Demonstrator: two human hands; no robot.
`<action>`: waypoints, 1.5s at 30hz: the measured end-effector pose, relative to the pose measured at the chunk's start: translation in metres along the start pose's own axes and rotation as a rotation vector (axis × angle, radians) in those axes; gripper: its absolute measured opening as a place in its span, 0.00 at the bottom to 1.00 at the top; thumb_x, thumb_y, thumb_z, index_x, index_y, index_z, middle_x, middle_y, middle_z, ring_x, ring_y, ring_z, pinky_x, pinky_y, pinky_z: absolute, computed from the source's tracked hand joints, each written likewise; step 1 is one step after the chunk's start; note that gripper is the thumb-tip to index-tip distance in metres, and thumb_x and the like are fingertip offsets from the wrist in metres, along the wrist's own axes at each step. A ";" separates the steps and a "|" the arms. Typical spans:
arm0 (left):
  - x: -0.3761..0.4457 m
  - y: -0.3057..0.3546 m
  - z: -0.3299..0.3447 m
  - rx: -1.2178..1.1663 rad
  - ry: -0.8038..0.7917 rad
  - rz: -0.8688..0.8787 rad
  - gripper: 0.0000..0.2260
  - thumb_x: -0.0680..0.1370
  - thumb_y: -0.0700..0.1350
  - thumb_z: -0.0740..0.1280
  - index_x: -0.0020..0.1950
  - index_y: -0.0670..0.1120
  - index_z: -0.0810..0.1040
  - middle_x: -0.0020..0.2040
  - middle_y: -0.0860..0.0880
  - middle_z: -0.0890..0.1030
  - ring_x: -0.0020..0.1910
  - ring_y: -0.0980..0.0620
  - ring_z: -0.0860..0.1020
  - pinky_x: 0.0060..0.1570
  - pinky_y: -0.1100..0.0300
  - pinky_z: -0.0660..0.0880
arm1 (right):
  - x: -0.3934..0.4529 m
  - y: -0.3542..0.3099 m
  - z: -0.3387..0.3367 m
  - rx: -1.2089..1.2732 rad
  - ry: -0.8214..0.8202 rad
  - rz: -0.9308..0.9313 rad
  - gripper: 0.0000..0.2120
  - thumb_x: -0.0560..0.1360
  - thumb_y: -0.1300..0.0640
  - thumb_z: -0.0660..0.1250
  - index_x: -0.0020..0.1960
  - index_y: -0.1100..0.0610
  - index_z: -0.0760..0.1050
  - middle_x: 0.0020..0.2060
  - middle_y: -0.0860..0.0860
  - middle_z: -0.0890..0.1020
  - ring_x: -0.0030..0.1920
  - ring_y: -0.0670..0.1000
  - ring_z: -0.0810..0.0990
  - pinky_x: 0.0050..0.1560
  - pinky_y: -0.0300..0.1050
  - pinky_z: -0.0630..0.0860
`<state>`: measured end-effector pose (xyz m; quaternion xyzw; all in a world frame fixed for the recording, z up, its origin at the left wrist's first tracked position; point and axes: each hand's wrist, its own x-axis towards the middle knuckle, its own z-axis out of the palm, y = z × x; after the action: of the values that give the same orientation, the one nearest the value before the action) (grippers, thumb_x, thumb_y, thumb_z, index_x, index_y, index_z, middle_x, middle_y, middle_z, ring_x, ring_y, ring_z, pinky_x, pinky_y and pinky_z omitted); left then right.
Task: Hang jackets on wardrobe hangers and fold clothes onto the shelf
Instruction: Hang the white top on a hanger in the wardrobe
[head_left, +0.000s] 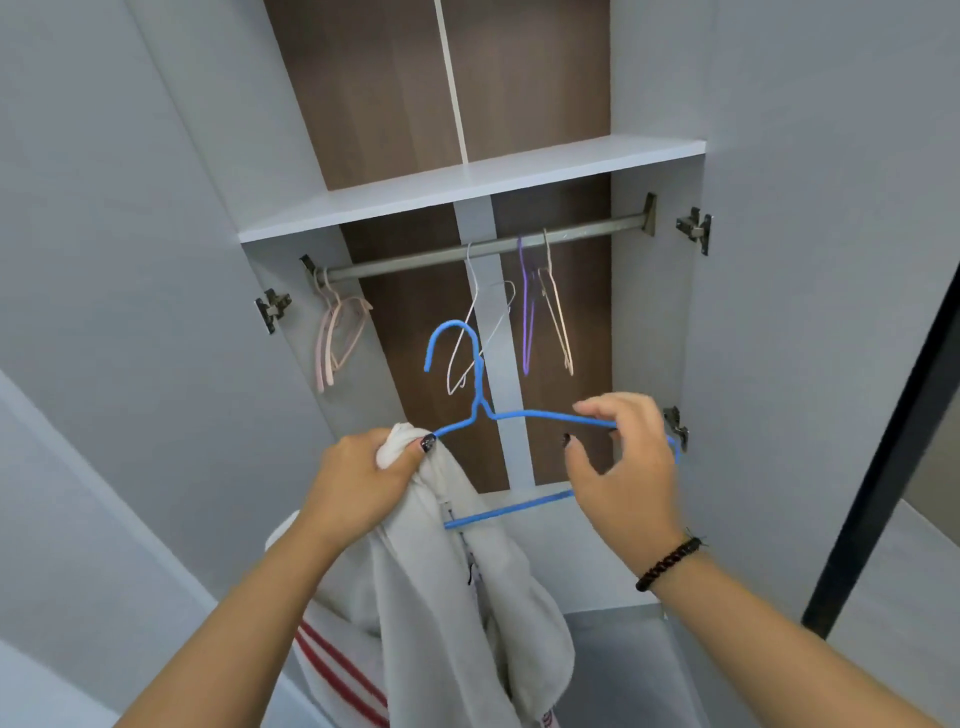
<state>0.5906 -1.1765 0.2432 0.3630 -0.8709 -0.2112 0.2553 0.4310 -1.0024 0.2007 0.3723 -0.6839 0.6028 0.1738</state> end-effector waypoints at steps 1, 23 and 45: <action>0.002 0.001 -0.001 -0.019 0.038 -0.022 0.15 0.78 0.52 0.67 0.31 0.53 0.74 0.29 0.55 0.75 0.33 0.55 0.74 0.34 0.62 0.67 | -0.010 0.003 -0.001 0.038 0.066 -0.022 0.11 0.68 0.67 0.67 0.48 0.56 0.75 0.46 0.48 0.74 0.48 0.43 0.74 0.50 0.30 0.69; -0.022 -0.025 -0.085 -0.180 0.229 0.014 0.16 0.74 0.55 0.72 0.32 0.47 0.77 0.25 0.55 0.70 0.26 0.58 0.66 0.29 0.63 0.64 | -0.080 0.068 0.105 0.128 -0.943 0.509 0.16 0.75 0.56 0.70 0.33 0.55 0.66 0.27 0.43 0.68 0.26 0.40 0.64 0.28 0.32 0.63; -0.036 -0.106 -0.082 -0.010 0.063 -0.007 0.14 0.75 0.49 0.72 0.31 0.44 0.77 0.23 0.55 0.67 0.23 0.58 0.65 0.25 0.66 0.60 | 0.037 0.099 -0.010 -0.500 -0.404 0.246 0.12 0.68 0.67 0.69 0.52 0.61 0.81 0.49 0.56 0.78 0.51 0.59 0.78 0.51 0.43 0.71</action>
<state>0.7173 -1.2339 0.2382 0.3711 -0.8601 -0.2051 0.2837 0.3337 -1.0039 0.1596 0.3447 -0.8710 0.3471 0.0465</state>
